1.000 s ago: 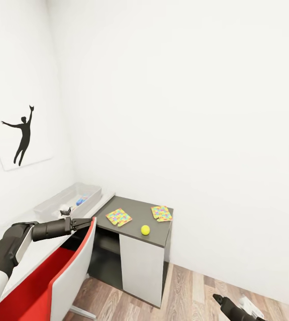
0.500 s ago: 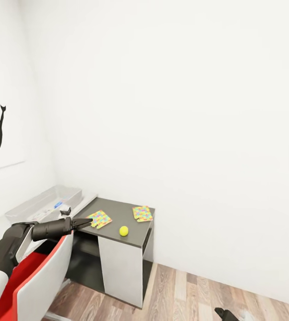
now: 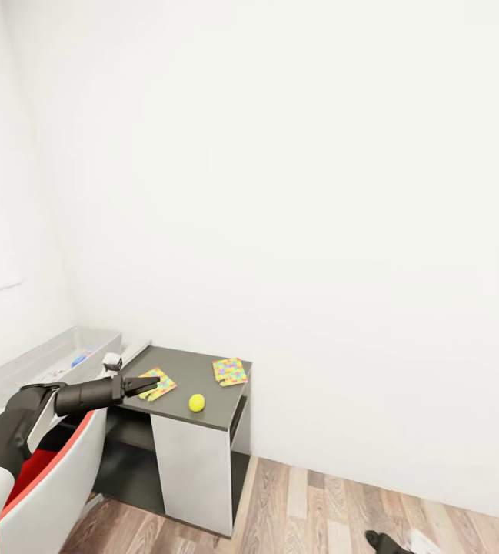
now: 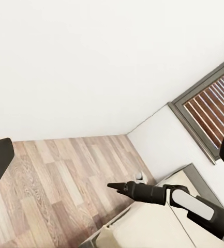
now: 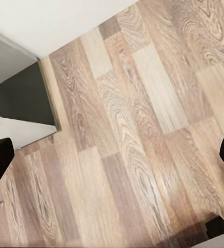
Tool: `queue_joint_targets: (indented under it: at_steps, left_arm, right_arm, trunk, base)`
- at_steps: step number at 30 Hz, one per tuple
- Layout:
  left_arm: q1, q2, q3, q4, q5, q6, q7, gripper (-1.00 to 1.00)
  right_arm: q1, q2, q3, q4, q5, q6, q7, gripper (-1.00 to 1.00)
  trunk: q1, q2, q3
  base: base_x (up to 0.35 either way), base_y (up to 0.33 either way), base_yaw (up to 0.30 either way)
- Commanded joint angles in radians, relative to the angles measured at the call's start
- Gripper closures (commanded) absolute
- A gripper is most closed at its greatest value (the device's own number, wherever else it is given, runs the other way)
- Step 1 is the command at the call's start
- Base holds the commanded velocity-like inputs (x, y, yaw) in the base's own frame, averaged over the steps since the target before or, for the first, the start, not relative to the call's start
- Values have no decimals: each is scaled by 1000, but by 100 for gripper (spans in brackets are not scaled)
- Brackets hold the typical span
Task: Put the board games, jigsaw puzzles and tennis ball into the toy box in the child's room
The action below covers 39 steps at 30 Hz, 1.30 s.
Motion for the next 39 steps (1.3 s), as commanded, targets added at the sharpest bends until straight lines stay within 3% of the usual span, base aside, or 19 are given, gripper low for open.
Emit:
queue_joint_targets:
  at_steps: [1,14,39]
  left_arm:
    - [0,0,0,0,2,10,-2,-100]
    - [0,0,-1,0,2,9,-2,-100]
    - [0,3,-3,0,1,9,-3,-100]
  right_arm:
    - [0,-1,10,-1,-8,4,-3,-100]
    - [0,0,33,-1,-6,1,-4,-100]
    - [0,0,37,-1,-5,2,-3,-100]
  trunk:
    - [0,-1,0]
    - [0,-1,0]
    - [0,-1,0]
  base:
    - [-15,-2,-19]
    - [-73,-1,-45]
    - [4,21,-267]
